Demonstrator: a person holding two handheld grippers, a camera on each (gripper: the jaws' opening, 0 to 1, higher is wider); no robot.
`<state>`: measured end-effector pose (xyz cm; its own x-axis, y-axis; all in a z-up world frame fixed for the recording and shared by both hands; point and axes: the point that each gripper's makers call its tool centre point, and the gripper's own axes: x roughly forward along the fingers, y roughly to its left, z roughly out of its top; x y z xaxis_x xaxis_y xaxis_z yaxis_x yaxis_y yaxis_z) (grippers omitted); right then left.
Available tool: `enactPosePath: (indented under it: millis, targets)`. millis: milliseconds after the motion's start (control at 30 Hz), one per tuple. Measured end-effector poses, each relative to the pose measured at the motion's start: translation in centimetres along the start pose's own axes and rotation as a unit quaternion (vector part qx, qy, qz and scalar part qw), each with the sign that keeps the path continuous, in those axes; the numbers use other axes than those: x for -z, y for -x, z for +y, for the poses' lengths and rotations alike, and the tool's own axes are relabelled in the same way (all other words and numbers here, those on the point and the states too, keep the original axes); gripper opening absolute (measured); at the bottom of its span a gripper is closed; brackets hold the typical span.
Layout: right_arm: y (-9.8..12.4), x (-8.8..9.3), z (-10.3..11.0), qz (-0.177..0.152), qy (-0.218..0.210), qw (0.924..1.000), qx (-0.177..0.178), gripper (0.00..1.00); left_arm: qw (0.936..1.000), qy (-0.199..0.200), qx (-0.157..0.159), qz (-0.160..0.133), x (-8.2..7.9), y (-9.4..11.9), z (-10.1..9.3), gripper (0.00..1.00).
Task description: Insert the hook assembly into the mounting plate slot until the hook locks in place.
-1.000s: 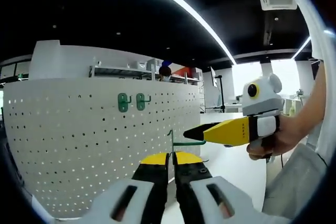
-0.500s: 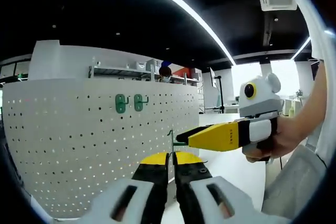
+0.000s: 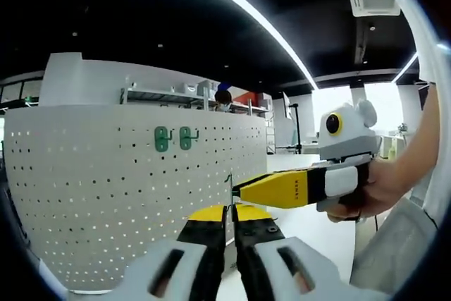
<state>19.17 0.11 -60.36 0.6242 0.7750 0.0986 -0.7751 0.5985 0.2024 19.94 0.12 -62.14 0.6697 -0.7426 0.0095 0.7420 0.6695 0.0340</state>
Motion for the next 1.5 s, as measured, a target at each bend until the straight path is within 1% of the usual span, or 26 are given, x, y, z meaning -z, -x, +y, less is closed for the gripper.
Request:
enactPosePath:
  millis: [167, 333, 433, 733, 767, 933, 1033, 1100, 1200, 1300, 1500]
  targets:
    - [-0.04, 0.01, -0.26, 0.002, 0.004, 1.0, 0.008, 0.05, 1.0, 0.003, -0.003, -0.001, 0.0, 0.02, -0.02, 0.03]
    - [-0.11, 0.0, -0.22, 0.002, 0.007, 0.9999, 0.012, 0.05, 0.9999, 0.009, -0.006, -0.003, 0.0, 0.06, 0.01, 0.03]
    - [-0.13, 0.08, -0.31, 0.003, 0.006, 0.9999, 0.015, 0.04, 1.0, 0.005, -0.007, -0.001, 0.01, 0.11, 0.0, 0.03]
    - [-0.2, 0.06, -0.35, 0.007, 0.021, 0.9994, 0.027, 0.02, 0.9999, 0.008, -0.011, -0.003, -0.19, 0.13, 0.05, 0.03]
    - [-0.2, -0.17, -0.3, 0.004, 0.014, 0.9994, 0.031, 0.02, 0.9999, 0.008, -0.011, -0.005, -0.27, 0.1, 0.03, 0.03]
    - [-0.18, -0.29, -0.33, 0.004, 0.018, 0.9992, 0.035, 0.01, 0.9999, 0.009, -0.011, -0.007, -0.4, -0.05, 0.05, 0.03]
    - [-0.07, -0.23, -0.44, 0.006, 0.01, 0.9993, 0.036, 0.0, 0.9999, 0.008, -0.009, -0.006, -0.36, -0.09, -0.07, 0.03]
    - [0.01, -0.31, -0.54, 0.004, -0.004, 0.9992, 0.038, 0.0, 0.9999, 0.008, -0.009, -0.006, -0.38, -0.16, -0.12, 0.03]
    - [0.05, -0.34, -0.61, 0.004, -0.008, 0.9992, 0.038, 0.0, 0.9999, 0.007, -0.008, -0.006, -0.42, -0.25, -0.13, 0.03]
    - [0.02, -0.32, -0.55, 0.008, -0.004, 0.9992, 0.04, 0.0, 0.9999, 0.012, -0.006, -0.005, -0.39, -0.25, -0.16, 0.03]
    - [0.05, -0.31, -0.44, 0.01, -0.011, 0.9993, 0.035, 0.0, 1.0, 0.003, -0.004, -0.004, -0.4, -0.18, -0.2, 0.05]
